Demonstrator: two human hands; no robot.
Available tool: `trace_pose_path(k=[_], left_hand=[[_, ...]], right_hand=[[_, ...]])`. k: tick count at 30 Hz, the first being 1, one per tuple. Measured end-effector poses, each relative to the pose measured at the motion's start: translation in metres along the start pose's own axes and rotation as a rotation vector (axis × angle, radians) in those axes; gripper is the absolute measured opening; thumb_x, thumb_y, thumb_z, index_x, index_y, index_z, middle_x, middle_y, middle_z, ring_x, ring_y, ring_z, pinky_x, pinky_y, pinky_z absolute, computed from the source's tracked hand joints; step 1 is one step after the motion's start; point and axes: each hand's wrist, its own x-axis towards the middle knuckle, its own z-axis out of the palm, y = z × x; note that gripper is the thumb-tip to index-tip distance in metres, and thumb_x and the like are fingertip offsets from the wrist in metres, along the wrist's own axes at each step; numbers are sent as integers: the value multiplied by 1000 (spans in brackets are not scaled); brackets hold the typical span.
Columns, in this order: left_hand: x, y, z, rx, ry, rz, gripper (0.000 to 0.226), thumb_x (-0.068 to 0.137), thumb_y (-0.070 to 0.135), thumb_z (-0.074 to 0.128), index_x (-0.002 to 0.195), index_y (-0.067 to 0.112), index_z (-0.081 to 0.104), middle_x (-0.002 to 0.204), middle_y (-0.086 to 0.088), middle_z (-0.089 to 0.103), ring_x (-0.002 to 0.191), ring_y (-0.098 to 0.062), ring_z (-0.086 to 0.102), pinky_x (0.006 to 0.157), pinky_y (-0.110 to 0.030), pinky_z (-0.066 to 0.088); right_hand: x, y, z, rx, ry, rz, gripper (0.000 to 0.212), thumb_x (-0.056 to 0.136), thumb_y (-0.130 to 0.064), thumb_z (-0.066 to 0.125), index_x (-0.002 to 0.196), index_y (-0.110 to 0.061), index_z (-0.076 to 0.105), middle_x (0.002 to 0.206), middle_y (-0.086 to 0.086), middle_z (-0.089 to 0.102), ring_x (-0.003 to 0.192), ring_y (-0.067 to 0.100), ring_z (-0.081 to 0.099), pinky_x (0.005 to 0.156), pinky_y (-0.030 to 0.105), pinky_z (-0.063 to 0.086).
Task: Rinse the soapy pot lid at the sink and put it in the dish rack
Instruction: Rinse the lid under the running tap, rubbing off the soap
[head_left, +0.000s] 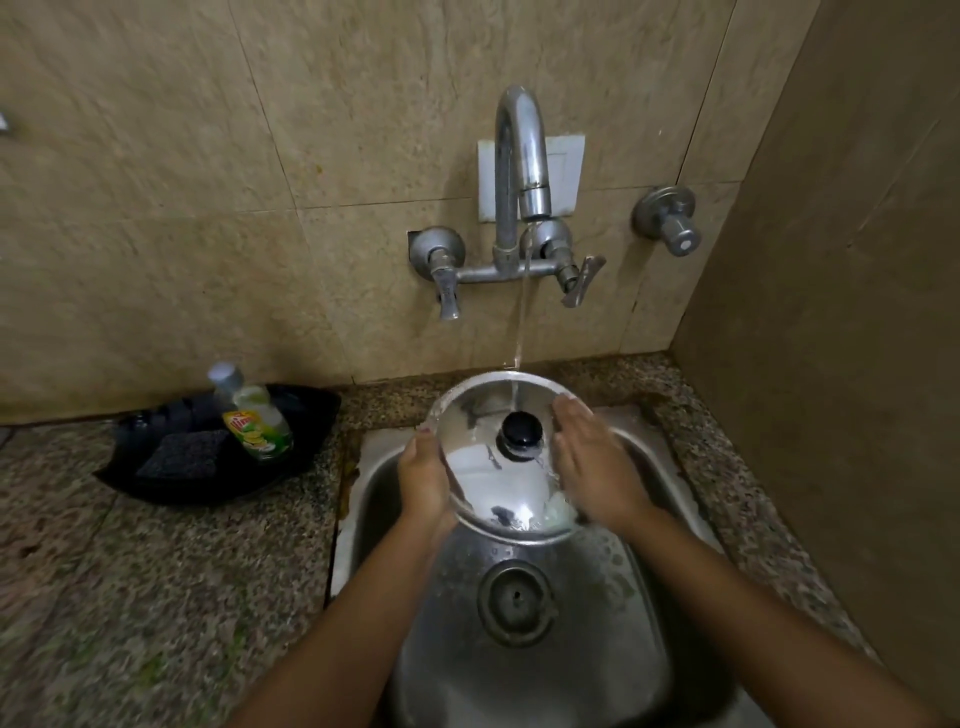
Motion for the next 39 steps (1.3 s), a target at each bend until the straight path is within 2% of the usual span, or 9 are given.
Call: trace_pose_path(k=[3, 6, 10, 15, 21, 23, 26, 32, 39], left_hand=[[-7, -5, 2, 6, -2, 88, 27, 101, 23, 38, 88, 18, 61, 86, -8, 66, 80, -22, 62, 70, -32, 50], [-9, 1, 3, -1, 15, 179, 31, 102, 29, 38, 100, 9, 62, 87, -6, 67, 78, -19, 63, 70, -29, 51], [1, 8, -4, -56, 63, 184, 34, 99, 37, 42, 88, 13, 63, 77, -5, 65, 72, -23, 61, 72, -35, 51], [6, 9, -11, -92, 35, 69, 29, 97, 44, 43, 87, 23, 62, 90, -4, 68, 87, -22, 65, 82, -39, 53], [18, -9, -26, 117, -80, -265, 57, 86, 60, 48, 112, 13, 65, 110, -17, 70, 97, -33, 66, 88, -46, 52], [13, -7, -33, 132, -137, -365, 66, 89, 65, 39, 116, 10, 62, 109, -17, 67, 96, -29, 63, 80, -43, 52], [2, -12, -42, 202, -177, -436, 84, 83, 78, 21, 125, 16, 58, 125, -12, 58, 121, -30, 50, 99, -49, 39], [2, -49, -68, -50, -259, -492, 91, 84, 77, 16, 137, 12, 49, 137, -19, 53, 128, -36, 47, 113, -48, 29], [-11, -46, -57, 184, -184, -45, 46, 94, 47, 47, 113, 11, 68, 103, -12, 74, 97, -29, 70, 89, -47, 55]], right_hand=[[-1, -5, 3, 22, 32, -127, 58, 95, -37, 18, 149, -18, 27, 157, 0, 27, 146, 12, 18, 121, 37, 16], [-1, 5, -2, 25, 175, 26, 61, 94, -40, 11, 150, -18, 22, 158, -1, 23, 146, 12, 14, 119, 31, 8], [-43, 2, 17, -63, 216, -171, 56, 96, -25, 33, 150, -15, 21, 158, 1, 19, 147, 15, 15, 120, 30, 8], [-60, 10, 17, -288, 150, -660, 59, 84, -6, 48, 141, -16, 39, 148, 5, 43, 139, 21, 36, 115, 35, 21], [-44, -3, -4, -205, 288, -833, 31, 94, -13, 57, 123, -21, 63, 132, -3, 61, 124, 19, 55, 102, 34, 42], [-44, -11, -13, -8, 275, -715, 27, 92, -15, 58, 116, -22, 68, 118, -4, 69, 111, 14, 64, 93, 29, 49], [-35, -17, -15, 368, 190, -231, 25, 89, -20, 59, 112, -21, 67, 101, -1, 74, 91, 15, 69, 79, 37, 56], [-27, -10, 8, 1163, 108, 444, 14, 85, -3, 64, 98, -5, 70, 97, 17, 71, 85, 27, 66, 83, 43, 53], [-23, 7, 33, 1163, 136, 786, 11, 90, -18, 61, 85, -11, 68, 95, 17, 68, 87, 29, 62, 89, 45, 51]])
